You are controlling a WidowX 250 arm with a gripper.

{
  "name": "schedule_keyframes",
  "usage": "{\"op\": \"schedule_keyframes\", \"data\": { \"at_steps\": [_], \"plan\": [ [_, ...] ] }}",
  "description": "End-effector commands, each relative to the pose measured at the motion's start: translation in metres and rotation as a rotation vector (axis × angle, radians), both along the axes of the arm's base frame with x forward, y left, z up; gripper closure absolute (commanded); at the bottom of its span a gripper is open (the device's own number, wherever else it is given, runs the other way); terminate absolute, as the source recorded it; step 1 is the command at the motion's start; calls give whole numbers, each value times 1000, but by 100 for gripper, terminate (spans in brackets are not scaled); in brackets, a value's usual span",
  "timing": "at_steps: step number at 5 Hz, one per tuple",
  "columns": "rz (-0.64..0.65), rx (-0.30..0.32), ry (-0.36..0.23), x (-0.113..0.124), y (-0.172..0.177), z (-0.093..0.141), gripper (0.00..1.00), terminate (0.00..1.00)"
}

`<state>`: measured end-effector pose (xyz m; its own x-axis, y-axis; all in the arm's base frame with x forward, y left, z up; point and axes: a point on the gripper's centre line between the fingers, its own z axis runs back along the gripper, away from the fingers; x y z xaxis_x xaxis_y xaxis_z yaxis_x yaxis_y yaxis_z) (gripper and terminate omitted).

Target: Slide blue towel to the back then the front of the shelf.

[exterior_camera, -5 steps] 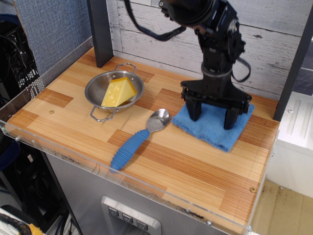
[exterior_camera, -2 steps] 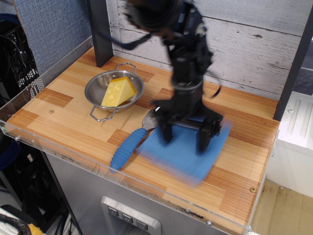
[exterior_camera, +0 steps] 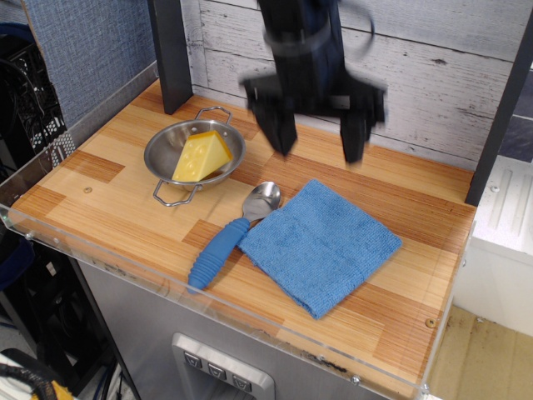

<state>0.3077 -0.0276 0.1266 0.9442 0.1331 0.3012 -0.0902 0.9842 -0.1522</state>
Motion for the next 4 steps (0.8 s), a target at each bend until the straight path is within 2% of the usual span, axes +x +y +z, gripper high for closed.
{"op": "schedule_keyframes", "data": {
  "at_steps": [1,2,3,4],
  "plan": [
    [9,12,20,-6,20,73,0,0],
    [-44,-18,78,-19,25,83,0,0],
    [-159,-15,123,-28,29,95,0,0],
    [-159,-15,123,-28,29,95,0,0]
  ]
}}
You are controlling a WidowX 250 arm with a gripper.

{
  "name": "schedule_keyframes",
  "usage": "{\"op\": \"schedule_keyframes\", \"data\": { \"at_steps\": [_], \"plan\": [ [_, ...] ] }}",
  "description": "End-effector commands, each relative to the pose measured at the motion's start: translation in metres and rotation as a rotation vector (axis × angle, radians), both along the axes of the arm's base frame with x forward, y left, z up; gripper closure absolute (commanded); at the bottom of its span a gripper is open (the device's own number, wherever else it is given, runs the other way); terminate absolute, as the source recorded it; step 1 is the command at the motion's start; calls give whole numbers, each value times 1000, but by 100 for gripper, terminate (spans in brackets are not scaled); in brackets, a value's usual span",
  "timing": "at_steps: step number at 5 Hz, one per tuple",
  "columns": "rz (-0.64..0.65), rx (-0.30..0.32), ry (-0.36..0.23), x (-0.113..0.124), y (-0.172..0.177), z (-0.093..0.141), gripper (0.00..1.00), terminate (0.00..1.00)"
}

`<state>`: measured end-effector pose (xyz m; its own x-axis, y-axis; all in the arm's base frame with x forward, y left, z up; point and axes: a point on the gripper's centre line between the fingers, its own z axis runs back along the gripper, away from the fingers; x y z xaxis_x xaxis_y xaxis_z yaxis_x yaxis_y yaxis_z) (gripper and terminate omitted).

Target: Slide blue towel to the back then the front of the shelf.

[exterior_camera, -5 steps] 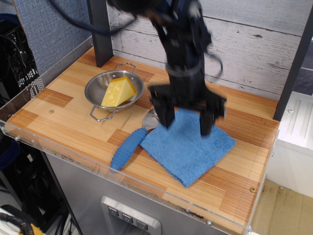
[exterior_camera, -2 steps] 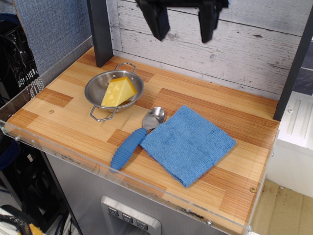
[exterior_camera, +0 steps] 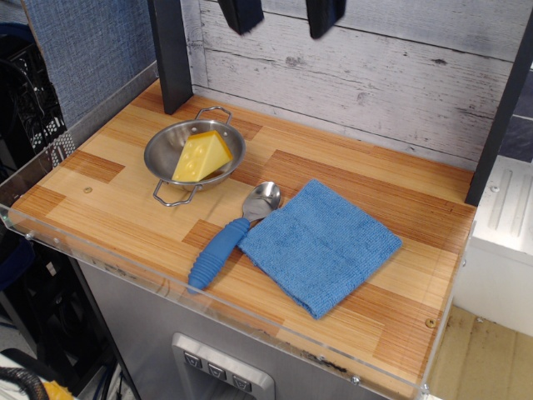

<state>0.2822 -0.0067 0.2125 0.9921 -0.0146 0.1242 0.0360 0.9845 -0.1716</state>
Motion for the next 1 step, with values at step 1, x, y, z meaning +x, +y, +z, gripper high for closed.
{"op": "schedule_keyframes", "data": {
  "at_steps": [1],
  "plan": [
    [-2,5,-58,-2,8,10,0,100]
  ]
}}
